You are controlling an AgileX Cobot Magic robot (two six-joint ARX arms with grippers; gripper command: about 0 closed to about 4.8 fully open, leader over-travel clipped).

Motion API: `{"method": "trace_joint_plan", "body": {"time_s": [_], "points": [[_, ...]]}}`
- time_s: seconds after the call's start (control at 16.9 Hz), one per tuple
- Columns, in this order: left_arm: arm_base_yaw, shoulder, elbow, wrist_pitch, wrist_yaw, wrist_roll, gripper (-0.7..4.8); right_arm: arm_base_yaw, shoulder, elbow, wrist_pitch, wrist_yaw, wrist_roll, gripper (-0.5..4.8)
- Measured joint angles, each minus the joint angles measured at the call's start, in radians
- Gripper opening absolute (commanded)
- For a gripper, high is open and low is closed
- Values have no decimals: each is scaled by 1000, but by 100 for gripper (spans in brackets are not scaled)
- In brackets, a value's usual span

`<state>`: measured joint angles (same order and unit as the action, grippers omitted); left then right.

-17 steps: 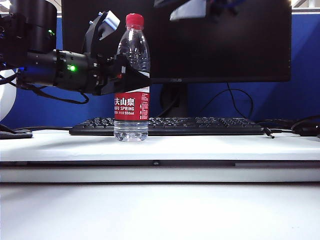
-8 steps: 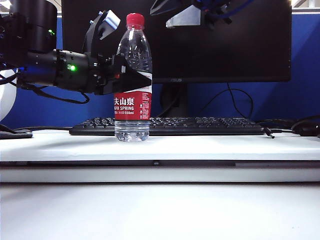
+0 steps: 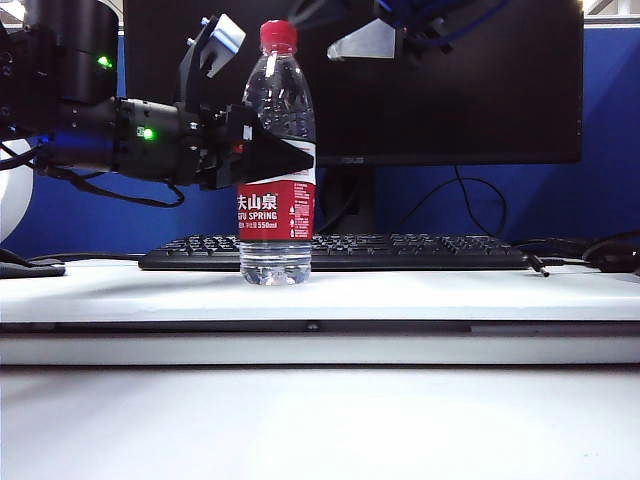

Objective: Unscrew the cap from the plastic bottle on the table.

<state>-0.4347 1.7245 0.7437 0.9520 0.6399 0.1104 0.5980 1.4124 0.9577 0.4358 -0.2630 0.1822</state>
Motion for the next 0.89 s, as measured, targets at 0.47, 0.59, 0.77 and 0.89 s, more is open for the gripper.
{"method": "trace_joint_plan", "body": {"time_s": [0.47,0.59,0.77,0.89], "points": [[-6,0,0,-1,7,2,237,153,14,4,19,264,-54,310],[-6,0,0,-1,7,2,237,175,26,4,22,364,-60,285],[-6,0,0,0,6,-7,237,175,32,3,27,374,-60,193],[-6,1,0,1,7,-11,237,187,32,3,37,383,-60,193]]}}
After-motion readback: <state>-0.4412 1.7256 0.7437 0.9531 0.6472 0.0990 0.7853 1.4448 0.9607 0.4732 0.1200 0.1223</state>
